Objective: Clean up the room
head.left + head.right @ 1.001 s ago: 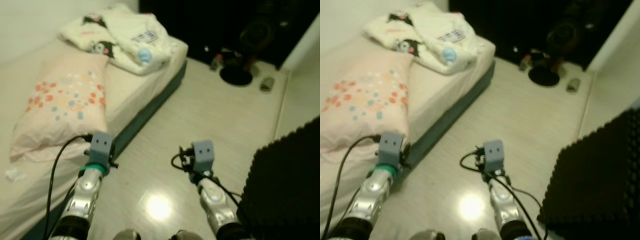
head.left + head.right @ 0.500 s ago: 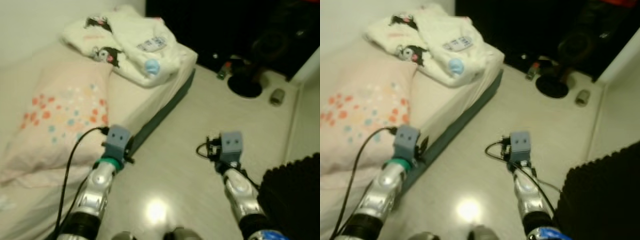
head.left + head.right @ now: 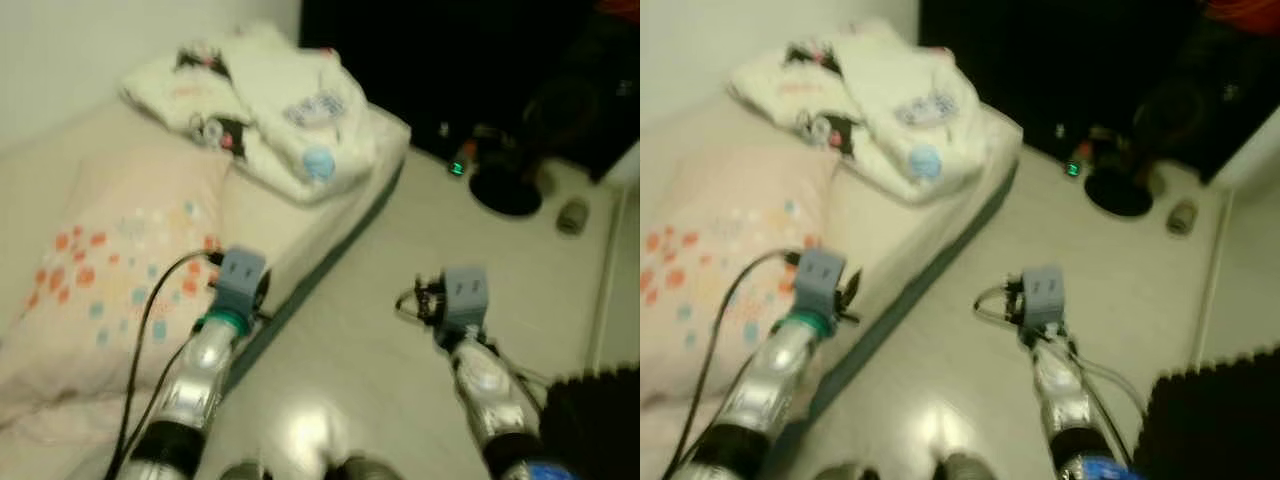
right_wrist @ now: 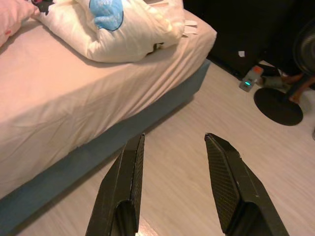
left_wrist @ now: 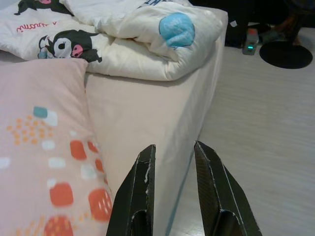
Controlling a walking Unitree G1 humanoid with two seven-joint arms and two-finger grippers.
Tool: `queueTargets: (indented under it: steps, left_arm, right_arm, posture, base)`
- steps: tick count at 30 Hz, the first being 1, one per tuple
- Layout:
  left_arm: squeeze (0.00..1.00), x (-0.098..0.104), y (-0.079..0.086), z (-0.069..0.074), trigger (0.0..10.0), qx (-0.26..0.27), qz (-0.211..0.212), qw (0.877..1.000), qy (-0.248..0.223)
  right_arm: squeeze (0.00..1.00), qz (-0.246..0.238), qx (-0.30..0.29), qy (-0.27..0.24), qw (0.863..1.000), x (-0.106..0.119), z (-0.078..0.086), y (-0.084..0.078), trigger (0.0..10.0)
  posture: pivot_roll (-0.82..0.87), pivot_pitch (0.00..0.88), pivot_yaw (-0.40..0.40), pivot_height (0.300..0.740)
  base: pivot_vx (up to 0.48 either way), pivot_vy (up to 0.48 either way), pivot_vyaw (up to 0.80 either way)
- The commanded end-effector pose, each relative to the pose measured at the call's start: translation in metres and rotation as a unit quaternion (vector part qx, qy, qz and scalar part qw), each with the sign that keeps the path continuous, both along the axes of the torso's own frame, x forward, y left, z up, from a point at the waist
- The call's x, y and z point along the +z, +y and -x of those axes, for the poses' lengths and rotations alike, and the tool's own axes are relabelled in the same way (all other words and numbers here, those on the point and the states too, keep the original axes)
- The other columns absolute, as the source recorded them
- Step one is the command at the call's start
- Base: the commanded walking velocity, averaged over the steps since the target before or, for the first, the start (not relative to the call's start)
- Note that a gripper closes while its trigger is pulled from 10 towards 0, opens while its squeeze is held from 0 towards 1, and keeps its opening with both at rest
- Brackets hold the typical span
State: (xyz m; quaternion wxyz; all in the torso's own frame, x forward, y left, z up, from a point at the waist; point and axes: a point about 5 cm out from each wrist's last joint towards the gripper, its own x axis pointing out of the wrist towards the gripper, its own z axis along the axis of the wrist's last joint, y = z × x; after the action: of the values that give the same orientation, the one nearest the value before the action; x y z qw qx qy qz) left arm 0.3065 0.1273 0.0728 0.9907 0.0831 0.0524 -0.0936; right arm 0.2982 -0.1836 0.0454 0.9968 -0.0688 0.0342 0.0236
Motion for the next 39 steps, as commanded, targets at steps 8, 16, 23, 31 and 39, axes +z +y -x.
queueTargets:
  steps: [8, 16, 23, 31, 39]
  left_arm:
    - [0.0, -0.007, -0.003, 0.004, 10.0, 0.007, 0.006, 1.0, 0.019]
    - [0.0, -0.009, 0.003, 0.006, 10.0, 0.014, 0.003, 1.0, 0.022]
    - [0.0, -0.01, 0.004, 0.006, 10.0, 0.017, 0.001, 1.0, 0.023]
    - [0.0, -0.01, 0.003, 0.005, 10.0, 0.019, 0.0, 1.0, 0.023]
    - [0.0, -0.009, 0.002, 0.004, 10.0, 0.017, 0.0, 1.0, 0.022]
  right_arm:
    - [0.0, -0.001, 0.019, -0.008, 1.0, 0.001, 0.001, 0.004, 10.0]
    - [0.0, 0.003, 0.035, -0.011, 0.999, 0.001, 0.001, 0.01, 10.0]
    - [0.0, 0.007, 0.048, -0.008, 0.999, 0.0, 0.003, 0.014, 10.0]
    - [0.0, 0.004, 0.062, -0.009, 0.998, 0.0, 0.004, 0.02, 10.0]
    - [0.0, 0.005, 0.067, -0.01, 0.998, 0.0, 0.004, 0.021, 10.0]
  posture:
    - [-0.03, 0.021, 0.0, 0.74]
    - [-0.03, 0.022, 0.002, 0.74]
    - [-0.03, 0.018, 0.003, 0.74]
    - [-0.03, 0.017, 0.003, 0.74]
    - [-0.03, 0.017, 0.003, 0.74]
  base:
    - [0.044, 0.0, 0.0]
    - [0.0, 0.0, 0.0]
    - [0.0, 0.0, 0.11]
    - [0.0, 0.0, 0.78]
    - [0.0, 0.0, 0.78]
